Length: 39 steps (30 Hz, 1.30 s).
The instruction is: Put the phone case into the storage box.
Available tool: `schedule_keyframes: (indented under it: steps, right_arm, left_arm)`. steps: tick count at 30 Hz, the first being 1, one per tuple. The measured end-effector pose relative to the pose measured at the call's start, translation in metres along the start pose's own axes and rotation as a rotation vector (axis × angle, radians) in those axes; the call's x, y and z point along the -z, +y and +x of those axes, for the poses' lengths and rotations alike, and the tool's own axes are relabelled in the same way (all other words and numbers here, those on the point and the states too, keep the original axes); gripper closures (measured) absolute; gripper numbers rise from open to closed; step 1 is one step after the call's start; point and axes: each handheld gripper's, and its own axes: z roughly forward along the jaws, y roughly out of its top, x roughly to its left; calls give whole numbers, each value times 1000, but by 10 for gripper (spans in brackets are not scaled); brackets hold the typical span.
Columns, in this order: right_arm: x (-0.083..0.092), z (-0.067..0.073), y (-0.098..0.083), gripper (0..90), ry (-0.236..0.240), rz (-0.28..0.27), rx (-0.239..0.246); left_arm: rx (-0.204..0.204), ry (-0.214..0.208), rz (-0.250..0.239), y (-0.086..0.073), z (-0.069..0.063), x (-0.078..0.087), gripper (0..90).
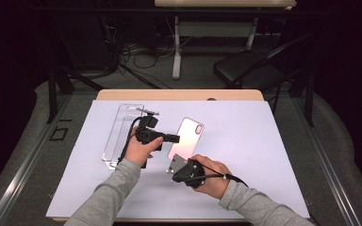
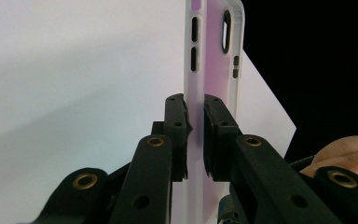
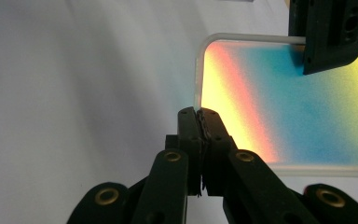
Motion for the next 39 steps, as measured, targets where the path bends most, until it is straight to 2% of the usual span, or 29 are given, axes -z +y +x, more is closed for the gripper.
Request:
schedule_keyframes:
  steps: [12,39]
  right_arm:
    - [0,0,0,885,2,-1,1]
    - [0,-1,0,883,6,-3,0]
  left_arm:
    - [36,1,4,0,0,0,821]
    - [38,-5,4,0,1,1,824]
